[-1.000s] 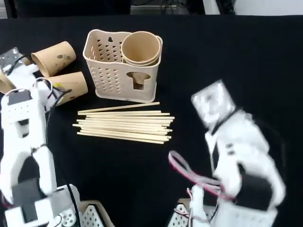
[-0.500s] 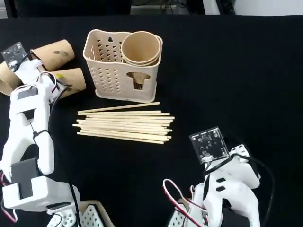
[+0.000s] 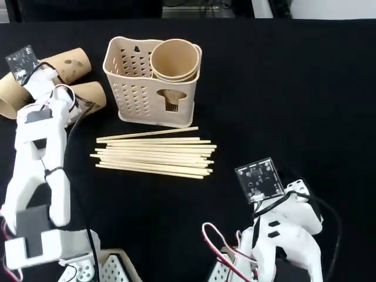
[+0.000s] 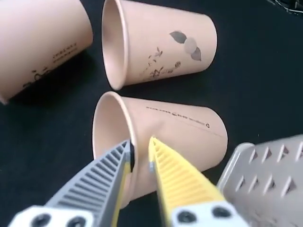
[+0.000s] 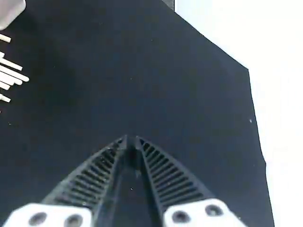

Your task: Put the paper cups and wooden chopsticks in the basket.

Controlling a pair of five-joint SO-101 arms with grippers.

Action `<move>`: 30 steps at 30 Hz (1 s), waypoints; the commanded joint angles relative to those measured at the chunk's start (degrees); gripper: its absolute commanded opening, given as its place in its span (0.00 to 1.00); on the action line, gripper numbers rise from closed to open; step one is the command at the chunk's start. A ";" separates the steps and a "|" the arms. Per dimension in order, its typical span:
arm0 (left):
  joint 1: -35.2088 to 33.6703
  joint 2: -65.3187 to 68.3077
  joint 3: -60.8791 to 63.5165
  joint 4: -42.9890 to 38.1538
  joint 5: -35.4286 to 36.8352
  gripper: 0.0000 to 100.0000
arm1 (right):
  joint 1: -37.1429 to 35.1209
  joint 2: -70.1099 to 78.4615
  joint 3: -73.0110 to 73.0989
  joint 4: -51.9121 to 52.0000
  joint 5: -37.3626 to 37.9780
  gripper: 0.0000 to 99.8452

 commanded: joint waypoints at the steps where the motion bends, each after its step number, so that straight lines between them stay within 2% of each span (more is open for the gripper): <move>1: -0.22 -7.12 3.03 0.26 -0.18 0.03 | 0.70 -2.24 -0.40 -0.09 0.00 0.01; 4: -0.22 -16.88 6.99 1.14 -1.05 0.03 | 0.70 -2.24 -0.31 -0.09 0.00 0.01; 9: 0.66 -36.22 12.62 6.86 -7.74 0.03 | 0.70 -2.24 -0.31 0.00 0.00 0.01; 11: 0.92 -43.43 13.32 12.04 -10.64 0.03 | 0.70 -2.24 -0.31 0.09 0.00 0.01; 15: 2.33 -52.66 10.51 27.43 -18.11 0.03 | 0.70 -2.24 -0.31 0.09 0.00 0.01; 20: 5.85 -51.16 1.71 47.12 -24.70 0.03 | 0.70 -2.07 -0.22 0.09 0.00 0.01; 23: 9.63 -46.07 -5.14 59.96 -32.00 0.03 | 0.70 -1.80 0.04 -0.09 0.00 0.01; 25: 11.82 -41.23 -8.22 65.93 -34.29 0.03 | 0.70 -1.80 0.04 0.09 0.00 0.01; 27: 12.62 -36.48 -9.27 67.43 -34.20 0.03 | 0.70 -1.80 0.04 0.09 0.00 0.01; 30: 12.70 -30.68 -8.66 65.41 -34.37 0.03 | 0.70 -1.80 0.04 0.09 0.00 0.01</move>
